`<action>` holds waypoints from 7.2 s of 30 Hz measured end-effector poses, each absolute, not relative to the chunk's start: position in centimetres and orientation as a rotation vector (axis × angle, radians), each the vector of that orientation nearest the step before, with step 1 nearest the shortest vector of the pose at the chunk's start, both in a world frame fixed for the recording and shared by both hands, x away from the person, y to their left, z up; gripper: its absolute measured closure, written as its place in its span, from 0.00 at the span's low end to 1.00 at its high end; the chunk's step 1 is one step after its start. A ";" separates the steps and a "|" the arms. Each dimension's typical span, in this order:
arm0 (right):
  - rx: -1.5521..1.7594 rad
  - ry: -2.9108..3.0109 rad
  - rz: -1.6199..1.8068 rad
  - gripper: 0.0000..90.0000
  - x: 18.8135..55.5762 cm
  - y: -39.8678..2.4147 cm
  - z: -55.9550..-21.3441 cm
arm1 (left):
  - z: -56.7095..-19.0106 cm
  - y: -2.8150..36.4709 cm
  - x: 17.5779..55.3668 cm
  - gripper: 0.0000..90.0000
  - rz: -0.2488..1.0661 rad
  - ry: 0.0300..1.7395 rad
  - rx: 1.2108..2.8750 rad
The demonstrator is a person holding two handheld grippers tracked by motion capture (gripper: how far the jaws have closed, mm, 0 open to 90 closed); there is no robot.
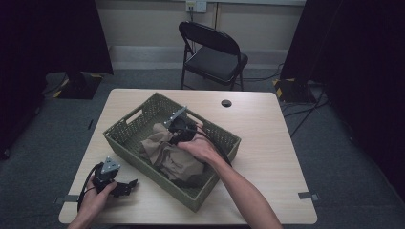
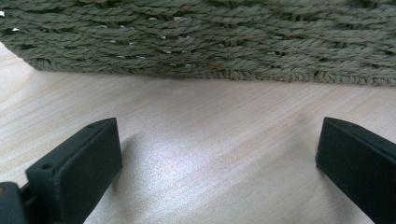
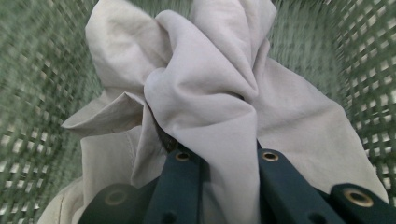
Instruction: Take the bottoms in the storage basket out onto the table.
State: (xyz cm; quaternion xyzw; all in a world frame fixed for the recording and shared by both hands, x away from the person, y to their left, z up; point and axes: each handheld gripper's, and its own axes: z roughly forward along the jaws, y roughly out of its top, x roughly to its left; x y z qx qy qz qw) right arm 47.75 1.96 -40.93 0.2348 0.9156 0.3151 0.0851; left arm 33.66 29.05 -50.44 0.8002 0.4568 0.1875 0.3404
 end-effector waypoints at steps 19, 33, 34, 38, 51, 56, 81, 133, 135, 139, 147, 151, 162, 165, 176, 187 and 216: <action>0.767 2.565 1.221 0.94 47.0 -0.3 -37.2 | -50.4 29.0 33.7 0.00 0.487 1.191 2.081; 0.760 2.487 1.342 0.94 46.0 -1.2 -35.5 | -50.4 29.1 33.7 0.00 0.488 1.189 2.083; 0.759 2.485 1.352 0.94 46.0 -1.2 -35.4 | -50.4 29.1 33.7 0.00 0.488 1.189 2.082; 0.753 2.476 1.365 0.94 45.7 -1.3 -34.8 | -50.4 29.0 33.7 0.00 0.487 1.190 2.081; 0.740 2.425 1.447 0.94 45.1 -1.9 -32.2 | -50.4 29.1 33.7 0.00 0.488 1.188 2.083; 0.742 2.407 1.482 0.94 45.0 -2.4 -31.3 | -50.4 29.1 33.7 0.00 0.488 1.189 2.082; 0.746 2.297 1.598 0.94 44.9 -5.1 -26.1 | -50.4 29.1 33.7 0.00 0.488 1.188 2.082; 0.993 1.981 1.549 0.94 47.8 -17.9 -22.9 | -50.4 29.1 33.7 0.00 0.488 1.189 2.083; 1.011 1.971 1.536 0.94 48.1 -18.6 -23.1 | -50.4 29.0 33.7 0.00 0.487 1.190 2.081; 1.056 1.952 1.521 0.94 48.7 -19.9 -23.9 | -50.4 29.1 33.7 0.00 0.488 1.184 2.093; 1.117 1.926 1.458 0.94 49.6 -22.1 -24.8 | -50.4 29.1 33.7 0.00 0.488 1.184 2.091; 1.145 1.910 1.427 0.94 50.1 -23.1 -25.4 | -50.4 29.1 33.7 0.00 0.488 1.185 2.089; 1.215 1.916 1.369 0.94 51.8 -24.6 -29.1 | -50.4 29.1 33.7 0.00 0.487 1.185 2.089; 1.236 1.910 1.373 0.94 52.1 -24.9 -30.2 | -50.4 29.1 33.7 0.00 0.488 1.185 2.089; 1.285 1.934 1.256 0.94 53.2 -25.6 -34.3 | -50.4 29.1 33.7 0.00 0.488 1.185 2.089; 1.388 1.965 1.153 0.93 54.0 -26.2 -40.3 | -50.4 29.1 33.7 0.00 0.488 1.185 2.089; 1.439 1.920 1.059 0.48 54.1 -25.6 -44.3 | -50.4 29.2 33.7 0.00 0.488 1.173 2.098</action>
